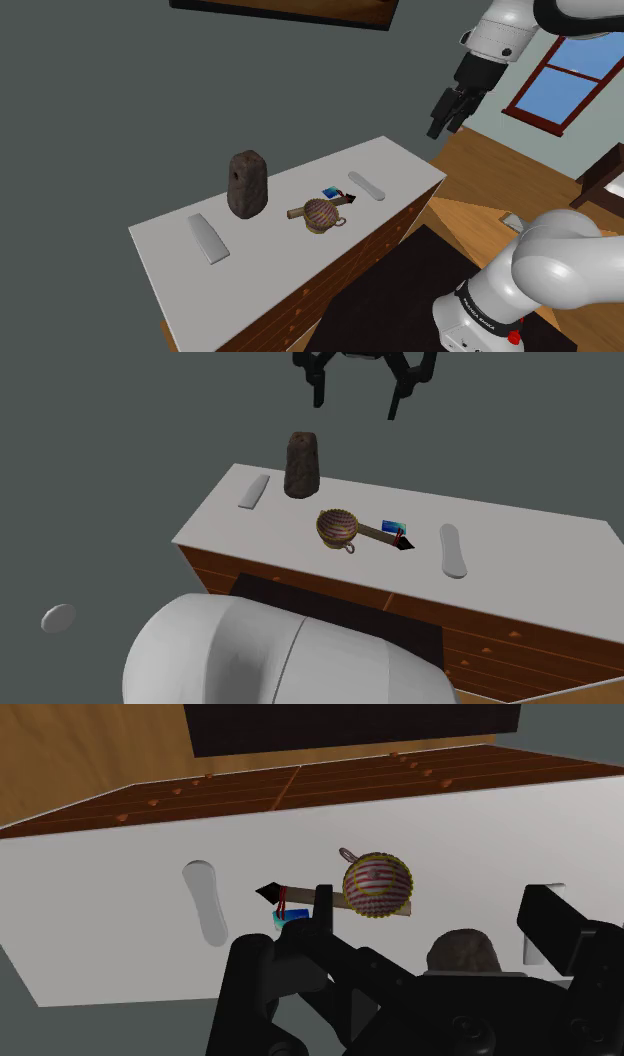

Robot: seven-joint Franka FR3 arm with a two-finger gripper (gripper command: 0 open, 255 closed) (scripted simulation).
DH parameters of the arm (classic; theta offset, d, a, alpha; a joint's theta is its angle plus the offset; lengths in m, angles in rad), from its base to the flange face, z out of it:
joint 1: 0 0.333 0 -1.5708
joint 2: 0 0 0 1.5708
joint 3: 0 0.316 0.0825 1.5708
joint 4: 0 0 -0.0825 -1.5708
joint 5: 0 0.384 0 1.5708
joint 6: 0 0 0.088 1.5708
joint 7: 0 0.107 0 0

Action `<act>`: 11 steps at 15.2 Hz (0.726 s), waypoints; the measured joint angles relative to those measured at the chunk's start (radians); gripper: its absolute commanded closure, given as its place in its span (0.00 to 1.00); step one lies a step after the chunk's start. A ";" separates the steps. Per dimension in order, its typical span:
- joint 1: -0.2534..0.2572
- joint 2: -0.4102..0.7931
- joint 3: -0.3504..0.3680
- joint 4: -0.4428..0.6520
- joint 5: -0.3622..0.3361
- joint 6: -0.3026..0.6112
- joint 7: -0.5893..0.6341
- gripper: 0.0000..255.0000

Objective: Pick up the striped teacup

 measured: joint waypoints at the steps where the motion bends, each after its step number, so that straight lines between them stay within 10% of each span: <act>1: 0.000 0.000 0.000 0.000 0.000 0.000 0.000 0.00; 11: -0.013 0.143 -0.016 -0.187 0.011 0.337 -0.007 0.00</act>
